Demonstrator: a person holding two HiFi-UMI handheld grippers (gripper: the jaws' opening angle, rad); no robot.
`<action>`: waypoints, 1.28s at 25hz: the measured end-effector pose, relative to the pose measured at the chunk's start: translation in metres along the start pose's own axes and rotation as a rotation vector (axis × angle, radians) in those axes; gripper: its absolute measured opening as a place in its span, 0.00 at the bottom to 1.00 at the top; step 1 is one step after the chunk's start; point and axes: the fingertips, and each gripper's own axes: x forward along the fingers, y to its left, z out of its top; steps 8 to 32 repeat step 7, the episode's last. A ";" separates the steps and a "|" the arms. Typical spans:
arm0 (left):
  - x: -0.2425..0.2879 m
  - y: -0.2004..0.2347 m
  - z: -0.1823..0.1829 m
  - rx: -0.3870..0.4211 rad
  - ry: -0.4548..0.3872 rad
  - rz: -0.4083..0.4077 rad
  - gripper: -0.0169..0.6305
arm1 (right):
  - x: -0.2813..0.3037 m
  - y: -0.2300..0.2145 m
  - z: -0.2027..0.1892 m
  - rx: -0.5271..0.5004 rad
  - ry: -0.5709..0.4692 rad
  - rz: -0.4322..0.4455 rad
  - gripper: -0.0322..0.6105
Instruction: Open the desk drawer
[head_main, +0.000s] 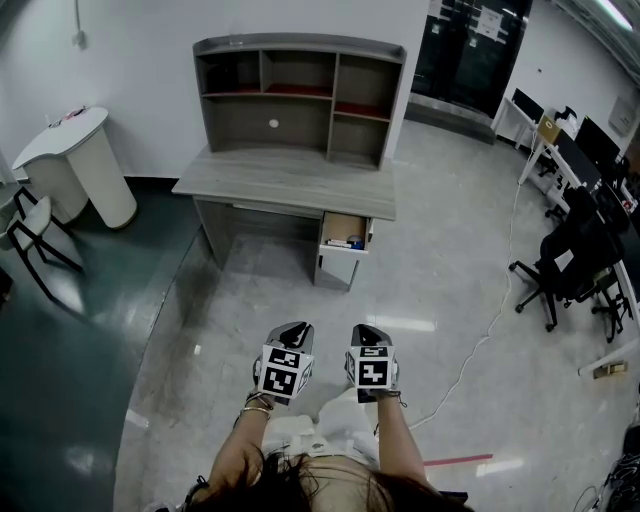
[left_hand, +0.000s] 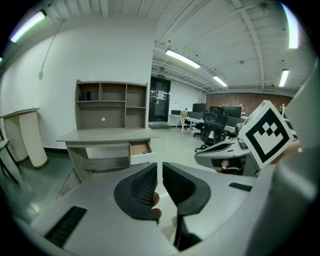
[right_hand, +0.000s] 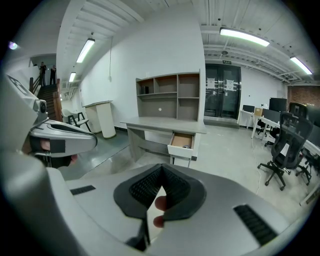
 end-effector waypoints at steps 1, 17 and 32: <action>0.001 0.000 -0.001 0.001 0.002 -0.003 0.09 | 0.000 0.000 0.000 0.000 0.001 -0.002 0.08; 0.009 -0.008 -0.002 0.005 0.011 -0.032 0.09 | -0.001 -0.007 -0.008 0.011 0.024 -0.021 0.08; 0.009 -0.008 -0.002 0.005 0.011 -0.032 0.09 | -0.001 -0.007 -0.008 0.011 0.024 -0.021 0.08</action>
